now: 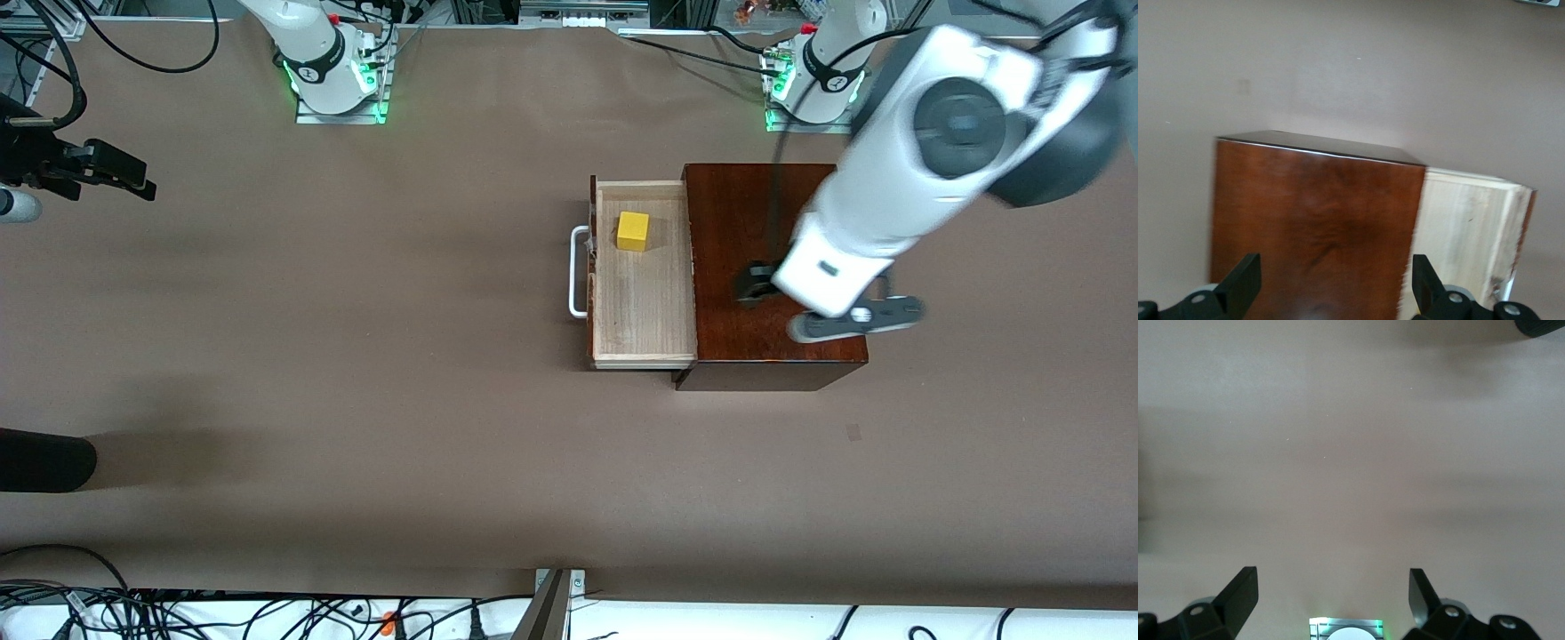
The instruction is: Open drawer, take yellow block, close drawer
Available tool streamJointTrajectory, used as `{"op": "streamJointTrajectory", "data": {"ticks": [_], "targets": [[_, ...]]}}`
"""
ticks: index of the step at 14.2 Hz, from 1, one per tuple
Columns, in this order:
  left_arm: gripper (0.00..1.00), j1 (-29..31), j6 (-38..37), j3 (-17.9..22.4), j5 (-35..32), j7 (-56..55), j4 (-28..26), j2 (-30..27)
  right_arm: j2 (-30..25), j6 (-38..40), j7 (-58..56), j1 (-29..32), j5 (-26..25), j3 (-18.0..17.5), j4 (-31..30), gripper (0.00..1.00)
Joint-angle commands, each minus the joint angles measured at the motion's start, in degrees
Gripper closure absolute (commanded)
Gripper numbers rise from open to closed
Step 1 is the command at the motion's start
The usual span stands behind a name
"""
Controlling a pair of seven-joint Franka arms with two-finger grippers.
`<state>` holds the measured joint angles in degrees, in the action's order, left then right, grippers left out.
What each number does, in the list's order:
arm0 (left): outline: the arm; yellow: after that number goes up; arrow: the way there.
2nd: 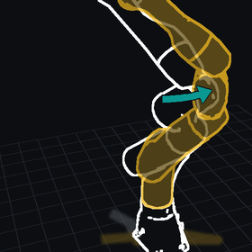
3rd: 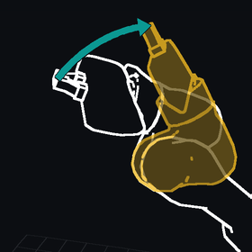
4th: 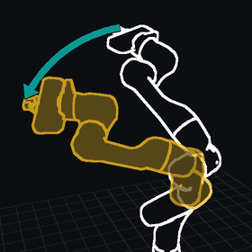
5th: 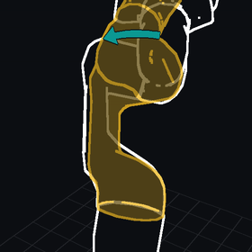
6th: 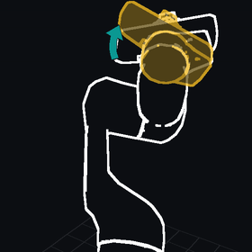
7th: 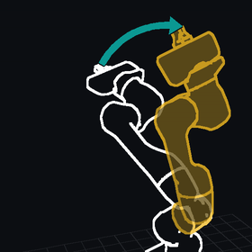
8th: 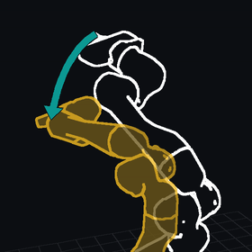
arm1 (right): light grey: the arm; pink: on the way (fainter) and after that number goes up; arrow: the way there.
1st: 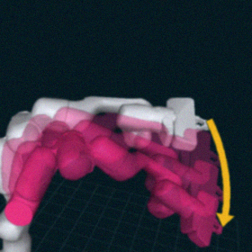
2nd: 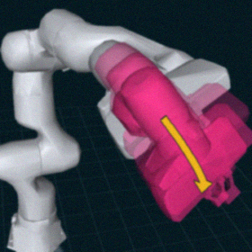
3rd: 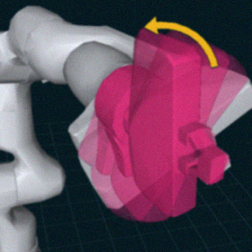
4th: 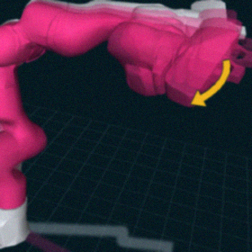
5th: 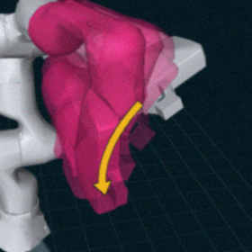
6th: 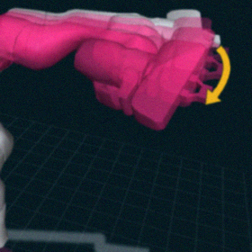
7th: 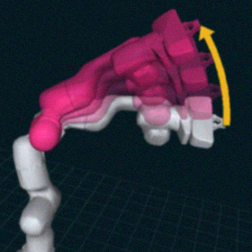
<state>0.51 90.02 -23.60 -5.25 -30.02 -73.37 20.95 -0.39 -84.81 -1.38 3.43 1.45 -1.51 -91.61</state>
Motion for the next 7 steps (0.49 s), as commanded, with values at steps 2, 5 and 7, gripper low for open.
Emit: {"op": "streamJointTrajectory", "data": {"ticks": [2, 5, 7], "targets": [[0.00, -3.14, -4.49, 13.03, 5.51, 15.92, -4.06, -8.19, -0.13, 0.61, 0.15, 0.53, -0.13, -0.51, 0.29, 0.00], [0.00, -6.04, -4.41, 21.11, 6.31, 24.63, -10.02, -14.07, 0.56, 0.96, -0.47, 0.18, 0.04, -1.03, 0.29, 0.00], [0.00, -6.14, -4.41, 22.98, 6.31, 28.78, -11.36, -15.49, 1.54, 4.29, 0.23, -2.53, 0.39, -3.22, 0.29, 0.00]]}}
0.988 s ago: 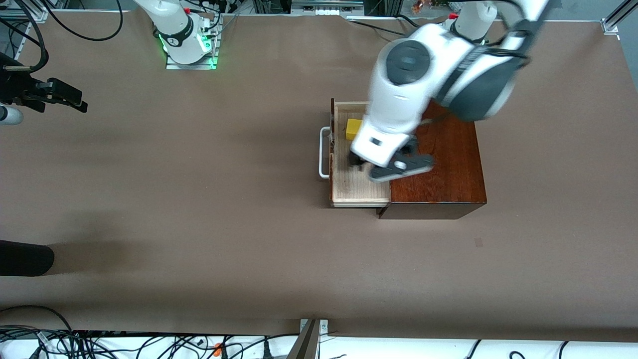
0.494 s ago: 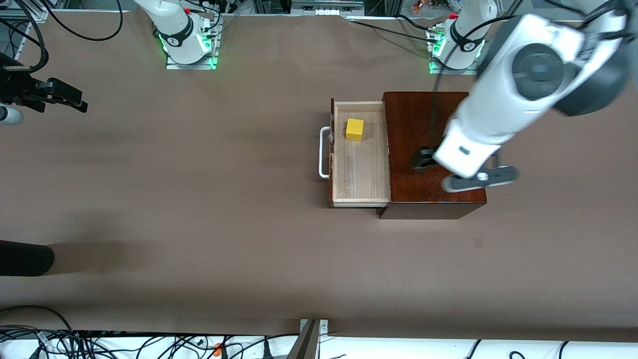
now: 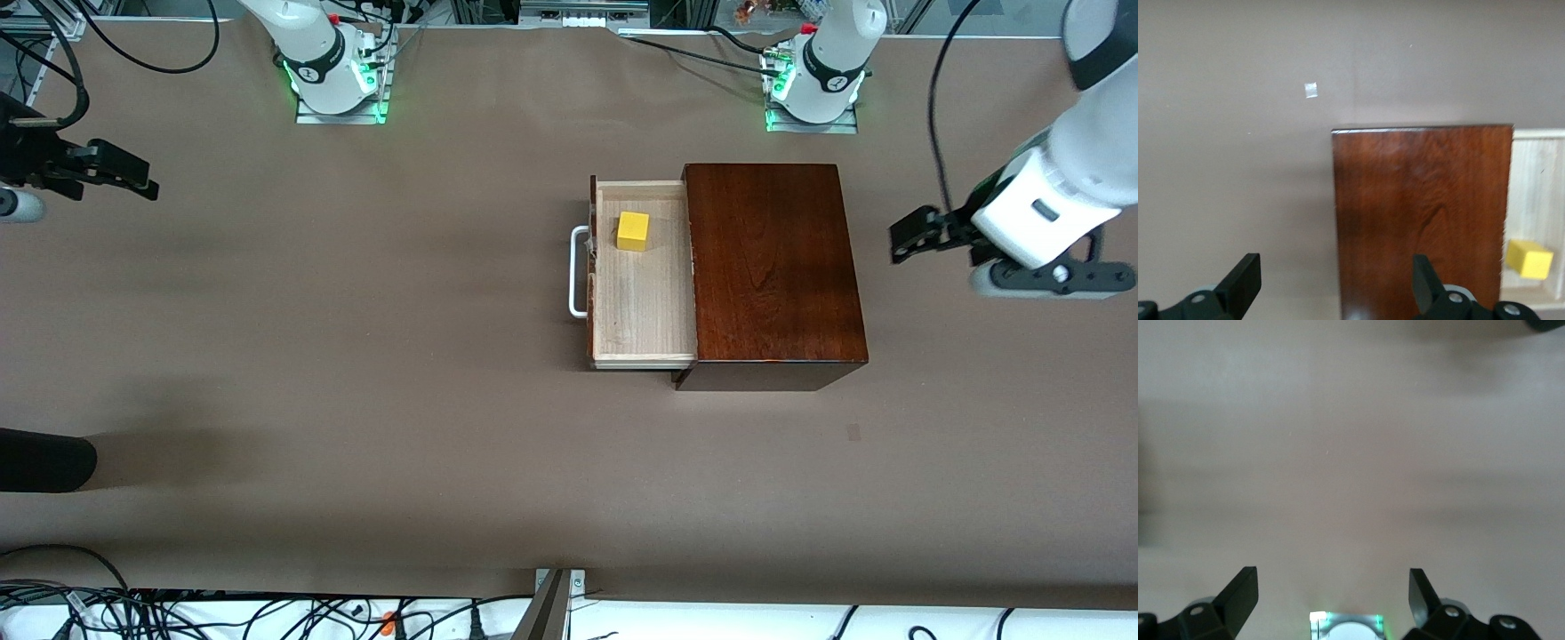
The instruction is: Open drawer, take yellow block, close drawer
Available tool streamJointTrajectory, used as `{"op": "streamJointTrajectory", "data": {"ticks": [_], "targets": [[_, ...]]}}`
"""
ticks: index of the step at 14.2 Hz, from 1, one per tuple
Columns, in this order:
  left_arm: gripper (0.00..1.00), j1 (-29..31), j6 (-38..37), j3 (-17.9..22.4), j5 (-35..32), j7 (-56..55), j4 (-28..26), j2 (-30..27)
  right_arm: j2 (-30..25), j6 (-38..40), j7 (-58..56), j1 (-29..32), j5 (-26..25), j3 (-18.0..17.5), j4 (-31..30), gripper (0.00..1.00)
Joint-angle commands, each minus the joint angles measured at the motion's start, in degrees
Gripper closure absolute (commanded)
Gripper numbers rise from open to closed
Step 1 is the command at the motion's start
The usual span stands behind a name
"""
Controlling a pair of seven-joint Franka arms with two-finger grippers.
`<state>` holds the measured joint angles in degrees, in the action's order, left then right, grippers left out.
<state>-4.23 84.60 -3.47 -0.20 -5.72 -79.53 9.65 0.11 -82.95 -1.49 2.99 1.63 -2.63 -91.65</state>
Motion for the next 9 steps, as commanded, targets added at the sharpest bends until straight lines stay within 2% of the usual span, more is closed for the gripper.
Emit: {"op": "streamJointTrajectory", "data": {"ticks": [1, 5, 9], "targets": [[0.00, -1.40, 1.01, 4.07, 1.25, 5.80, -5.19, -4.47, 1.73, 1.92, 0.35, -4.12, 1.08, -2.55, 0.33, 0.00], [0.00, -0.78, 1.97, 5.14, 1.08, 8.53, -5.46, -4.56, 6.82, -1.42, 8.93, -14.56, 7.24, -2.91, 0.42, 0.00], [0.00, -0.60, 4.86, 5.05, 1.07, 8.45, -6.94, -4.73, 12.70, -11.69, 31.93, -28.37, 7.42, -2.82, 4.89, 0.00]]}}
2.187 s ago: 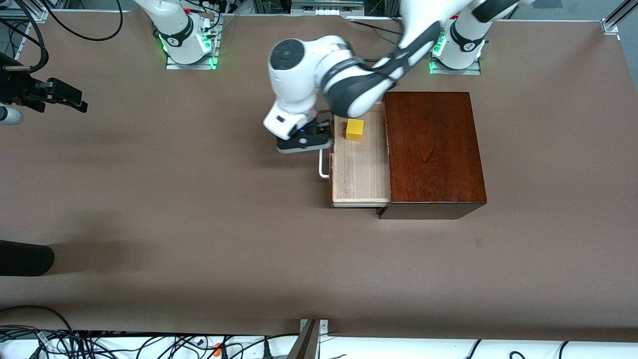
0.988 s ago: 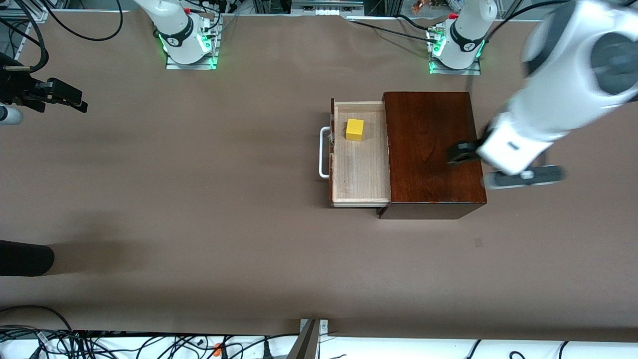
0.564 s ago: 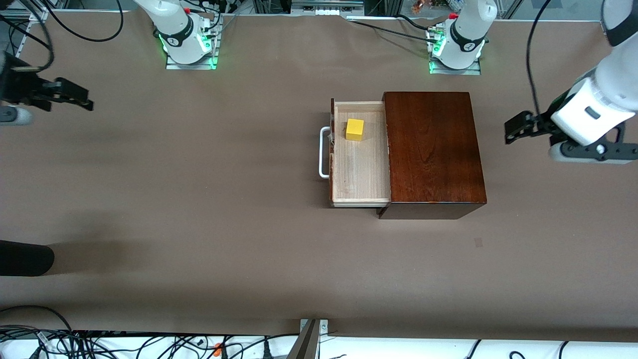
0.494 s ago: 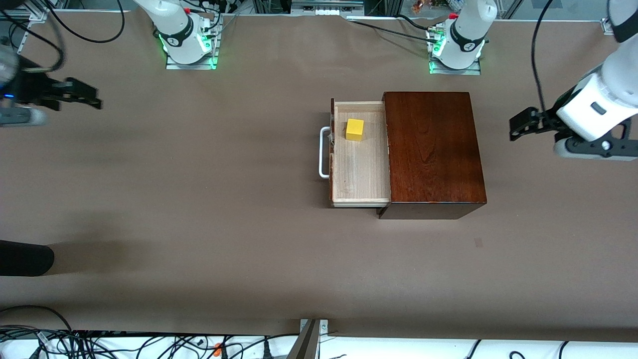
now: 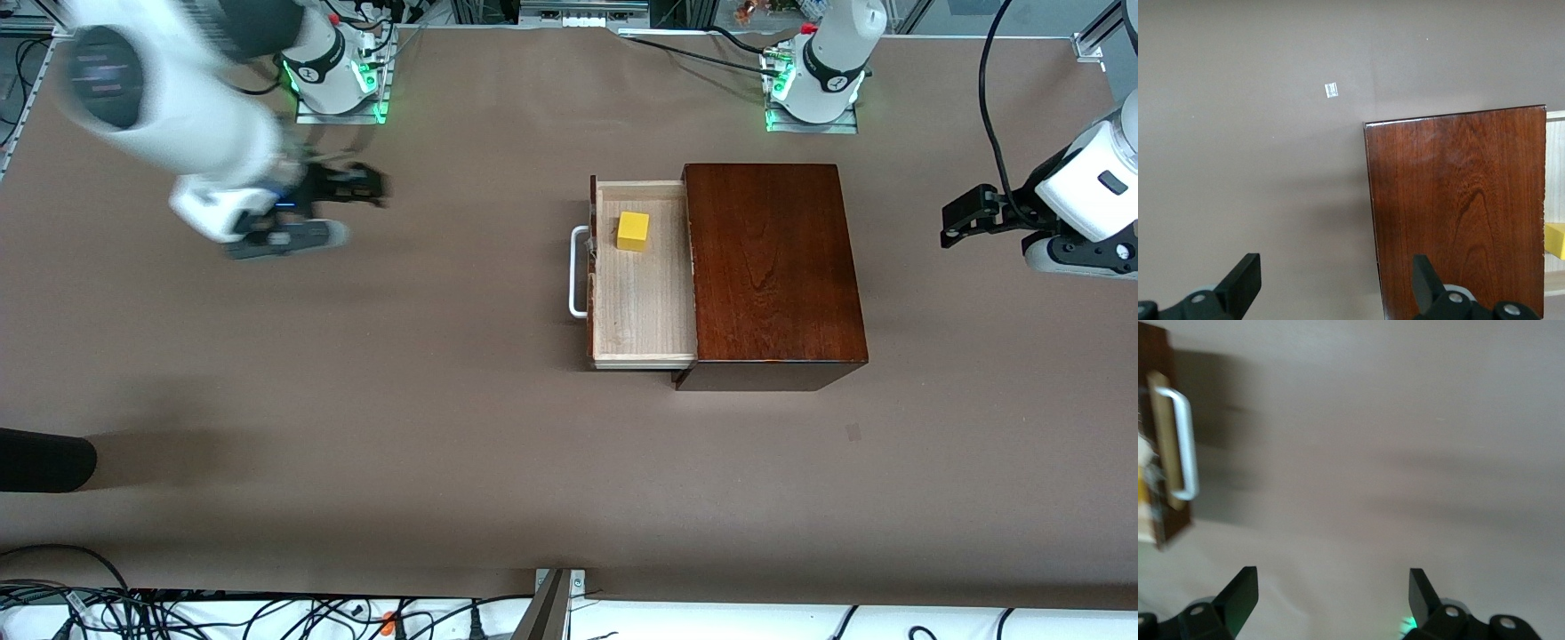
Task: Open drawer, take yellow block, close drawer
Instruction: 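Reach the right gripper over the drawer to the yellow cube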
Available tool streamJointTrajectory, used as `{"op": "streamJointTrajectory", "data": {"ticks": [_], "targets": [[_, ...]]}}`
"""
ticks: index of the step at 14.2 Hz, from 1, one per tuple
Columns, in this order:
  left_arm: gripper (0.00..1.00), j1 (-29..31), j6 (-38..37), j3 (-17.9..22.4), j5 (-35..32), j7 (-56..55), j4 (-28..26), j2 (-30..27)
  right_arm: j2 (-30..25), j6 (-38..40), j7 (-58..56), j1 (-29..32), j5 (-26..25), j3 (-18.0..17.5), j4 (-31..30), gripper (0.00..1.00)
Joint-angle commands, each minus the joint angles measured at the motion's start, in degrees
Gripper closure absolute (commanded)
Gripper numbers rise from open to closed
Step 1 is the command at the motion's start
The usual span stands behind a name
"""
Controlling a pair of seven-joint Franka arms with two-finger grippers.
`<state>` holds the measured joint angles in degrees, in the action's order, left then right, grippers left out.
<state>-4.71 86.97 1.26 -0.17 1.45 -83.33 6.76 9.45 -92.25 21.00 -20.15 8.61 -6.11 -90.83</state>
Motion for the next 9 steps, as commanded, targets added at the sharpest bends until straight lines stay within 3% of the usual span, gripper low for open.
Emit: {"op": "streamJointTrajectory", "data": {"ticks": [1, 4, 9], "targets": [[0.00, -0.12, 2.85, 0.32, 1.05, 1.28, -3.77, -2.10, 5.13, -3.89, 13.76, -7.08, 0.79, 0.58, 5.65, 0.00], [0.00, -0.12, 2.68, 0.05, 1.14, 1.19, -3.51, -2.10, 9.44, -8.45, 23.69, -14.19, 0.53, 0.66, 9.26, 0.00], [0.00, -0.12, 2.59, -0.30, 1.14, 1.19, -3.51, -2.10, 14.27, -20.14, 36.19, -23.86, -0.78, 0.84, 9.97, 0.00]]}}
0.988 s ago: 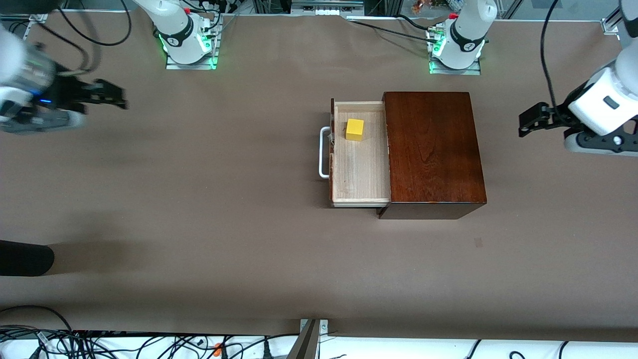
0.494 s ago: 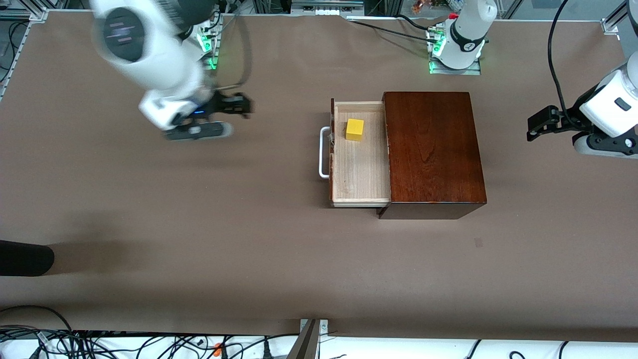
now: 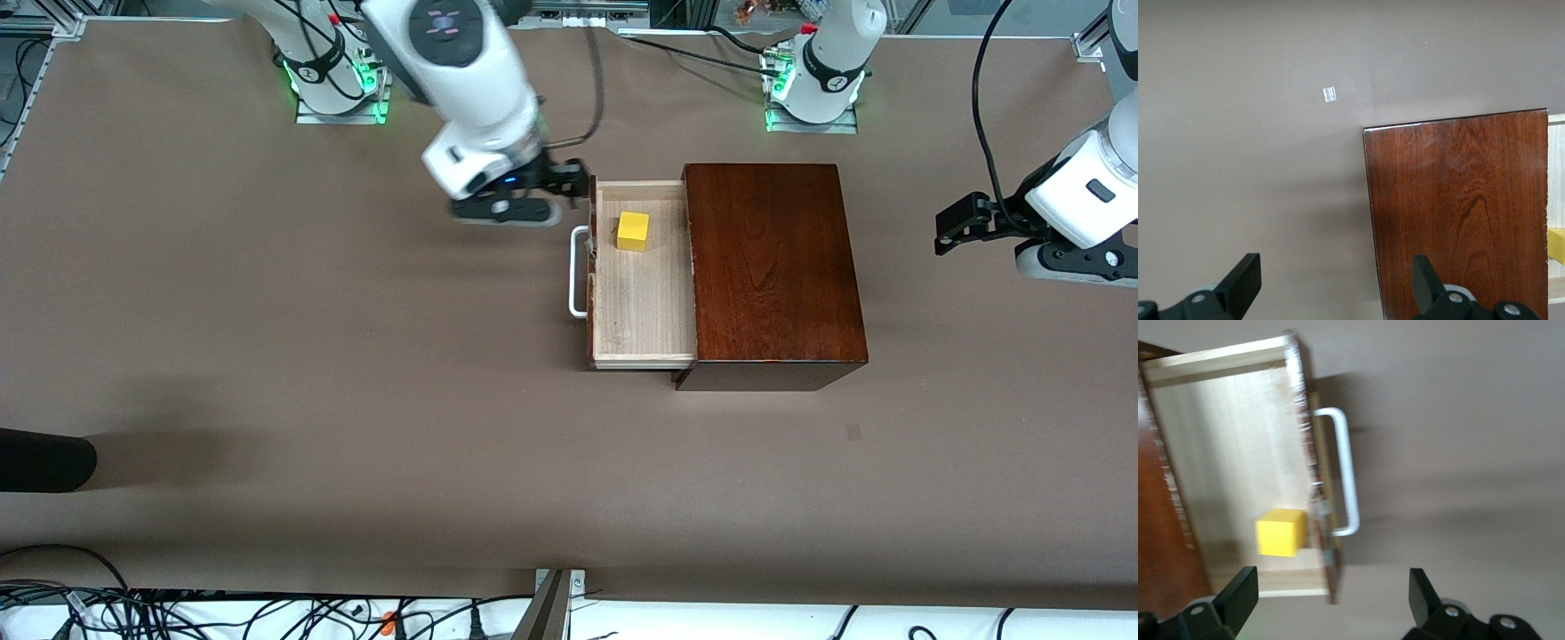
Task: Open drawer, take yellow block, close drawer
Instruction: 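Reach the right gripper over the drawer to the yellow cube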
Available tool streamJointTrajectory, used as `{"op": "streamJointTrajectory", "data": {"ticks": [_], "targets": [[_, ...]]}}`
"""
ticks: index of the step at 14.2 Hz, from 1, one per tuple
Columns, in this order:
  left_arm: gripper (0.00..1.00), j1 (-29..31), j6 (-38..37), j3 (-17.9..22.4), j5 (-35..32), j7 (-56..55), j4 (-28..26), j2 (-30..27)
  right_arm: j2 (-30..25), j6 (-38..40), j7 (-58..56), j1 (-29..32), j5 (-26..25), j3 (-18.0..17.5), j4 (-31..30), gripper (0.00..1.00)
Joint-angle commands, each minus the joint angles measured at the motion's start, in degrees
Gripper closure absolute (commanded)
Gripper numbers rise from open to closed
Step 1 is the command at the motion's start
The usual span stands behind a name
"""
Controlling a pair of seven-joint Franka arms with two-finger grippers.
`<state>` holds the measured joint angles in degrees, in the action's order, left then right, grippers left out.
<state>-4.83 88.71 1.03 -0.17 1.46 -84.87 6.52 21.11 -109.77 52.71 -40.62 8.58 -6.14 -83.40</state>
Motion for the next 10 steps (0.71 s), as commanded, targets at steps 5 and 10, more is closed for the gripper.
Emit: {"op": "streamJointTrajectory", "data": {"ticks": [5, 10], "targets": [[0.00, -0.01, 0.07, -0.15, 1.05, 1.09, -1.71, -2.04, 12.62, -4.40, 12.14, -11.40, -11.46, 0.96, 10.00, 0.01], [0.00, -0.01, -1.16, -0.15, 1.14, 0.65, -1.62, -2.74, 16.15, -10.29, 13.56, -12.38, -12.71, 1.22, 10.10, 0.20]]}}
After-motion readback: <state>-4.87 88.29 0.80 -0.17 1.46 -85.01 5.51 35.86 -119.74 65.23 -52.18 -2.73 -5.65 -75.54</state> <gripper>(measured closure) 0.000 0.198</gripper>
